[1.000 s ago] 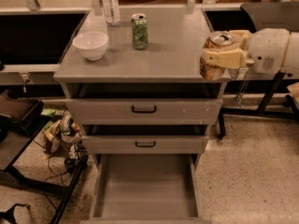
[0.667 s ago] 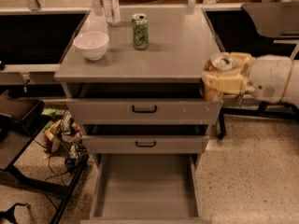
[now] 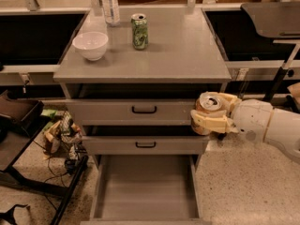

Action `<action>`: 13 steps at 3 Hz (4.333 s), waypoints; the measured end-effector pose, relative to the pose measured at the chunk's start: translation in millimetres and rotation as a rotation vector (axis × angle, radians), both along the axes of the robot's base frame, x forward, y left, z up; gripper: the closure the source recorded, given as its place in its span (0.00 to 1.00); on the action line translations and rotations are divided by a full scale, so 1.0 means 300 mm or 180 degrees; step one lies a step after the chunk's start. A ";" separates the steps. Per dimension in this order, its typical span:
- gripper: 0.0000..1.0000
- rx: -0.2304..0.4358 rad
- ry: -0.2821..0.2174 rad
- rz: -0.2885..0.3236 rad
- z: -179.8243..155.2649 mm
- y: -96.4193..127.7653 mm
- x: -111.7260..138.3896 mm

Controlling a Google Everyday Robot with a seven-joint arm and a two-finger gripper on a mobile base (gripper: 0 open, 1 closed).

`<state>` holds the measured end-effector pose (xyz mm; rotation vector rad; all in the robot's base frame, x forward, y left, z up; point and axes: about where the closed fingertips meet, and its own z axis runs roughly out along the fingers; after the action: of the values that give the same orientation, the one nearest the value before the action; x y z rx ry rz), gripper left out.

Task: Place orange can into bottom drawer

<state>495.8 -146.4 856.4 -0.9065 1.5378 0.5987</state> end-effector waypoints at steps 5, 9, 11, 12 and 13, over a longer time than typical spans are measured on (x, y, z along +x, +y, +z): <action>1.00 0.0084 0.0296 -0.0104 -0.876 0.234 0.021; 1.00 -0.0025 0.0567 0.0077 -1.270 0.276 0.126; 1.00 -0.0289 0.0737 0.0150 -1.722 0.247 0.283; 1.00 -0.0289 0.0738 0.0151 -1.722 0.247 0.283; 1.00 -0.0326 0.0828 0.0307 -1.803 0.335 0.292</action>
Offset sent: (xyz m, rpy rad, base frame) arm 0.0112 0.0320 -0.0706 0.0815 0.0471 -0.0053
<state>583.2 -45.9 315.7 -1.0154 1.7781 0.7352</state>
